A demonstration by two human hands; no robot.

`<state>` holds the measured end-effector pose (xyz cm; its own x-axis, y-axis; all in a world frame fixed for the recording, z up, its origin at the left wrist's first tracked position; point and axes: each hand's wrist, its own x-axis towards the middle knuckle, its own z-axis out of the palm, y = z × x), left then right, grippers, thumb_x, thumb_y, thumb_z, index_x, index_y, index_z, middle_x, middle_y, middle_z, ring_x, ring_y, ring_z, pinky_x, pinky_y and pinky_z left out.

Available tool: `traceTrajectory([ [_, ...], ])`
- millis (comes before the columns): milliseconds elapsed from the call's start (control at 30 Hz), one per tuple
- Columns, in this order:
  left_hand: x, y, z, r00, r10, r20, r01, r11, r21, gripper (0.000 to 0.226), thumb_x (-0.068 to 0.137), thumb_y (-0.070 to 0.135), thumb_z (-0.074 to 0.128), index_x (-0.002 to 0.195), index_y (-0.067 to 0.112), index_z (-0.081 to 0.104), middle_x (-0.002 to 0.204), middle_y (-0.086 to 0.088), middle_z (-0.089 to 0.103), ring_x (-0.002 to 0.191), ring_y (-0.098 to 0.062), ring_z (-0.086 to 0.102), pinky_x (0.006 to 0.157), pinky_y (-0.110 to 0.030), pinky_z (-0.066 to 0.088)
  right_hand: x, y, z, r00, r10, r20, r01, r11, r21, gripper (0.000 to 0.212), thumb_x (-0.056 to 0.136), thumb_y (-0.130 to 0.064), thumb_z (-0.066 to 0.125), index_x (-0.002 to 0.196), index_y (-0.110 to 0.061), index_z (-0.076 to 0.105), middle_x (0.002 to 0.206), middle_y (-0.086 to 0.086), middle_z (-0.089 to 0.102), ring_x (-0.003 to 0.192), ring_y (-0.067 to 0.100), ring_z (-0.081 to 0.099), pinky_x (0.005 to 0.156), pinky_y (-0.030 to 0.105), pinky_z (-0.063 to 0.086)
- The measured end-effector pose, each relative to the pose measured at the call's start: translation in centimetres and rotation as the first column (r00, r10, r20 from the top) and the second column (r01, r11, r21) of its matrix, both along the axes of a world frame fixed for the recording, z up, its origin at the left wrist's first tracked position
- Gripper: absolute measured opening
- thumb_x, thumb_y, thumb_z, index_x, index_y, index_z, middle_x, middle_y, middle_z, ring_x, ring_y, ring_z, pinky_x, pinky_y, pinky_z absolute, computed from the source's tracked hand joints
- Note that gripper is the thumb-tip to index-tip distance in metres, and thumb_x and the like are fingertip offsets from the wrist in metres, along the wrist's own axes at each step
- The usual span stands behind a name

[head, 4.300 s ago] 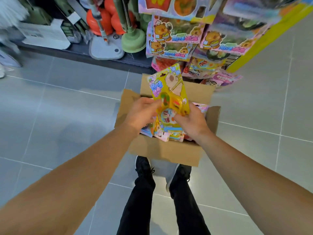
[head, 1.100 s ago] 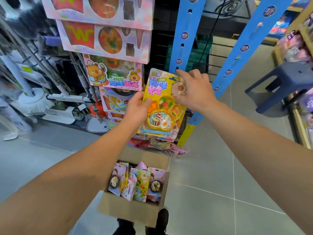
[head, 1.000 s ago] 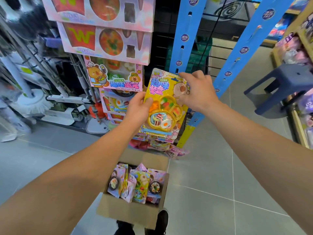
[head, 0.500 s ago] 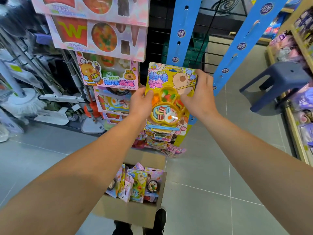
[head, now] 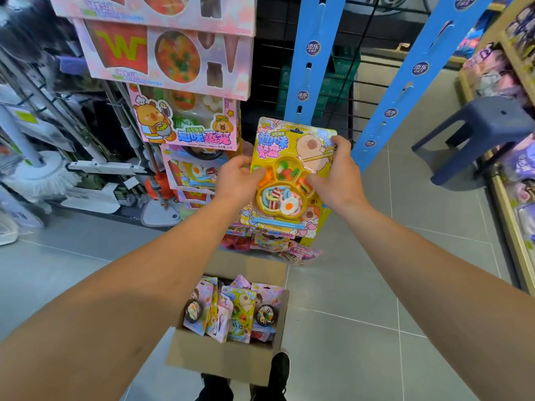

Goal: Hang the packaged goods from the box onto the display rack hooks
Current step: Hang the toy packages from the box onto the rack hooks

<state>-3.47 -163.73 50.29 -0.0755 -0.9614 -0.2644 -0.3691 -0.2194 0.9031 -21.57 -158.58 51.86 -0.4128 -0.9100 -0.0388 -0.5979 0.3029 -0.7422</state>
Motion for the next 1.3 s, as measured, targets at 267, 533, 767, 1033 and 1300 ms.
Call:
traceTrajectory([
  [267,0.6,-0.1,-1.0,0.995,-0.026,0.095,0.027,1.000,-0.009,0.029,0.085,0.020,0.069,0.113,0.021,0.062,0.089,-0.006,0.073,0.083,-0.026,0.069,0.080,-0.047,0.056,0.4,0.6,-2.2,0.999,-0.049,0.001,0.049,0.998,-0.026,0.077,0.082,-0.016,0.074,0.143,-0.025,0.029,0.129,0.003,0.059,0.115,0.024,0.058,0.094,0.044,0.051],
  [533,-0.3,0.1,0.6,0.986,0.099,-0.134,-0.116,0.985,-0.125,0.032,0.091,0.015,0.065,0.123,0.012,0.062,0.091,0.001,0.068,0.085,-0.012,0.064,0.082,-0.031,0.053,0.6,0.0,0.3,0.996,-0.075,-0.054,0.059,0.964,-0.259,0.073,0.081,-0.020,0.068,0.144,-0.030,0.030,0.138,-0.003,0.051,0.116,0.018,0.057,0.093,0.049,0.051],
  [767,-1.0,0.2,-0.1,0.973,0.156,-0.172,-0.171,0.983,-0.073,0.030,0.089,0.018,0.067,0.118,0.020,0.068,0.090,-0.001,0.074,0.086,-0.019,0.071,0.082,-0.045,0.058,0.5,-0.2,0.1,0.989,-0.054,-0.137,0.029,0.983,-0.180,0.067,0.087,-0.019,0.064,0.147,-0.019,0.036,0.141,0.001,0.048,0.126,0.016,0.047,0.101,0.032,0.039],
  [1033,-0.2,0.0,-0.6,0.983,0.104,-0.150,-0.112,0.993,-0.047,0.025,0.089,0.020,0.066,0.114,0.022,0.067,0.094,-0.001,0.075,0.086,-0.017,0.072,0.082,-0.046,0.058,0.7,-0.1,-0.8,0.992,-0.061,-0.111,0.044,0.988,-0.147,0.068,0.087,-0.018,0.065,0.147,-0.021,0.034,0.139,0.002,0.049,0.123,0.017,0.049,0.096,0.029,0.040],
  [1300,-0.5,-0.5,-1.4,0.992,0.089,-0.088,-0.088,0.996,0.022,0.026,0.088,0.022,0.068,0.113,0.018,0.062,0.100,-0.008,0.072,0.091,-0.023,0.070,0.089,-0.043,0.055,0.4,-0.3,-1.7,0.993,-0.032,-0.110,0.019,0.993,-0.118,0.076,0.086,-0.013,0.069,0.149,-0.024,0.028,0.146,0.003,0.044,0.129,0.021,0.047,0.102,0.039,0.043],
])
